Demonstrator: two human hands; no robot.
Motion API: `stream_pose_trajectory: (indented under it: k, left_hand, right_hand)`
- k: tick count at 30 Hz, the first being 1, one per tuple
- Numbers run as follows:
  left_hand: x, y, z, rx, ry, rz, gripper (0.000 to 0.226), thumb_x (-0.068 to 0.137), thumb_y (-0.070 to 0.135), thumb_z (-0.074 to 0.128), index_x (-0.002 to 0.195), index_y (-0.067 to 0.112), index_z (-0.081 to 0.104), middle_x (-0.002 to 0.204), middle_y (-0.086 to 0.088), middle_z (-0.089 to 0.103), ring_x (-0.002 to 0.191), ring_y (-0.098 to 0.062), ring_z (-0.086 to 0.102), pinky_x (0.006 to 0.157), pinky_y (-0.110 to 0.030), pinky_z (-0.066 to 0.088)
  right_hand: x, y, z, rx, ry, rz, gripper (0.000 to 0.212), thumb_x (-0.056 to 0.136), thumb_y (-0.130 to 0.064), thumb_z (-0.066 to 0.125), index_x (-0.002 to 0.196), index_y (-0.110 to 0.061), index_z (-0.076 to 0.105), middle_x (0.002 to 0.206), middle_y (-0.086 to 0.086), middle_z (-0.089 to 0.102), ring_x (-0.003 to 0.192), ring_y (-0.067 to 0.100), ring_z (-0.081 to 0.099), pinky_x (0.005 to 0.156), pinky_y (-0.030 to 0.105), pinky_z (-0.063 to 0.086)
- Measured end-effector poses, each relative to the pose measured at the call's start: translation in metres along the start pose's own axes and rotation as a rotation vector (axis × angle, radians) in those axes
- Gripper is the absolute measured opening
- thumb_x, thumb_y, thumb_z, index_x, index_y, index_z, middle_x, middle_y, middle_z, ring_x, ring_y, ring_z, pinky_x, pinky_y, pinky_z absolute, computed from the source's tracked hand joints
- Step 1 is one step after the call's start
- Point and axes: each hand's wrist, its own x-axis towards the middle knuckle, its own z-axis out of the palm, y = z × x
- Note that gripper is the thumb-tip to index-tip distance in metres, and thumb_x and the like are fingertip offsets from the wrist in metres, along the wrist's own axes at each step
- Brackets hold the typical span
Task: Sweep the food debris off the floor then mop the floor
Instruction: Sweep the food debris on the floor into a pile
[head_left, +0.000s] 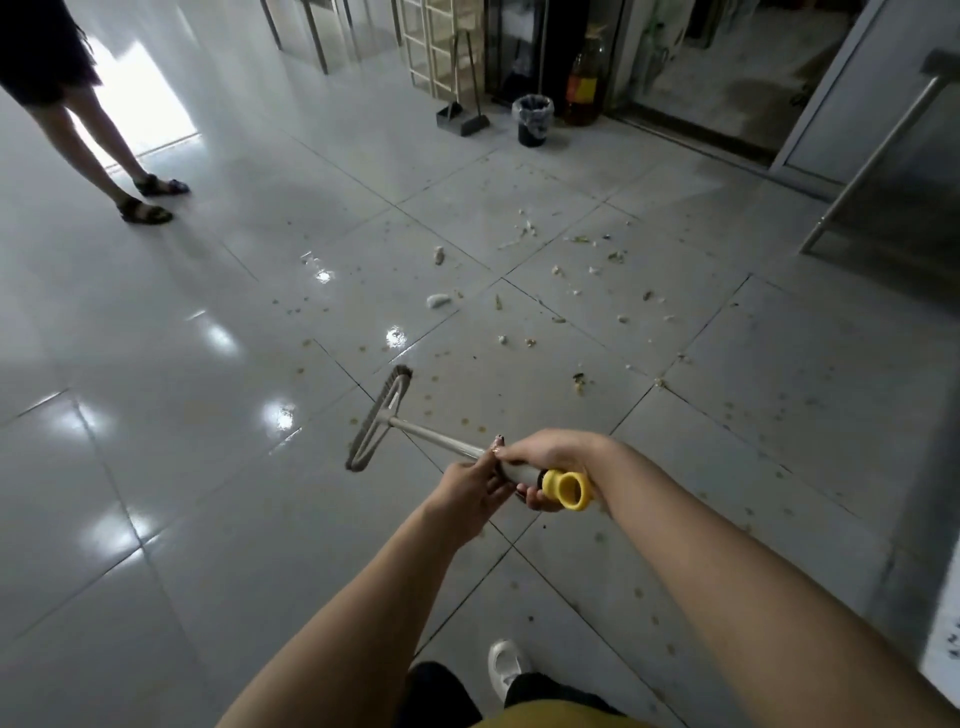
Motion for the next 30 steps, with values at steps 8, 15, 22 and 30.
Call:
stream_pose_trajectory:
  k: [8, 15, 22, 30]
  left_hand:
    - [0.054, 0.088, -0.025, 0.027, 0.014, -0.014, 0.031, 0.096, 0.023, 0.048, 0.090, -0.007, 0.054, 0.069, -0.013, 0.058, 0.046, -0.013, 0.063, 0.046, -0.019, 0.053]
    - [0.114, 0.201, -0.081, 0.162, -0.017, -0.037, 0.035, 0.094, 0.026, 0.051, 0.086, -0.008, 0.054, 0.060, -0.011, 0.054, 0.040, -0.013, 0.057, 0.041, -0.019, 0.049]
    - [0.165, 0.305, -0.125, 0.312, -0.045, -0.091, 0.034, 0.093, 0.028, 0.053, 0.084, -0.005, 0.055, 0.062, -0.009, 0.049, 0.041, -0.010, 0.053, 0.044, -0.019, 0.048]
    - [0.234, 0.384, -0.128, 0.388, -0.041, -0.125, 0.031, 0.093, 0.029, 0.054, 0.081, 0.000, 0.057, 0.066, -0.008, 0.051, 0.060, -0.015, 0.051, 0.064, -0.023, 0.045]
  right_hand:
    - [0.047, -0.095, 0.003, 0.022, -0.034, 0.025, 0.031, 0.095, -0.035, 0.051, 0.086, -0.006, 0.048, 0.052, 0.007, 0.050, 0.027, 0.009, 0.046, 0.032, 0.013, 0.039]
    - [0.103, -0.207, 0.031, 0.119, -0.065, -0.018, 0.025, 0.097, -0.021, 0.047, 0.083, -0.001, 0.050, 0.042, 0.008, 0.058, 0.032, 0.010, 0.053, 0.034, 0.016, 0.046]
    - [0.151, -0.305, 0.058, 0.282, 0.018, -0.033, 0.019, 0.094, -0.011, 0.053, 0.081, 0.002, 0.051, 0.055, 0.014, 0.059, 0.031, 0.010, 0.052, 0.035, 0.017, 0.047]
    - [0.203, -0.386, 0.036, 0.322, 0.035, -0.053, 0.018, 0.095, -0.005, 0.049, 0.077, 0.000, 0.049, 0.064, 0.010, 0.048, 0.032, 0.009, 0.048, 0.033, 0.014, 0.041]
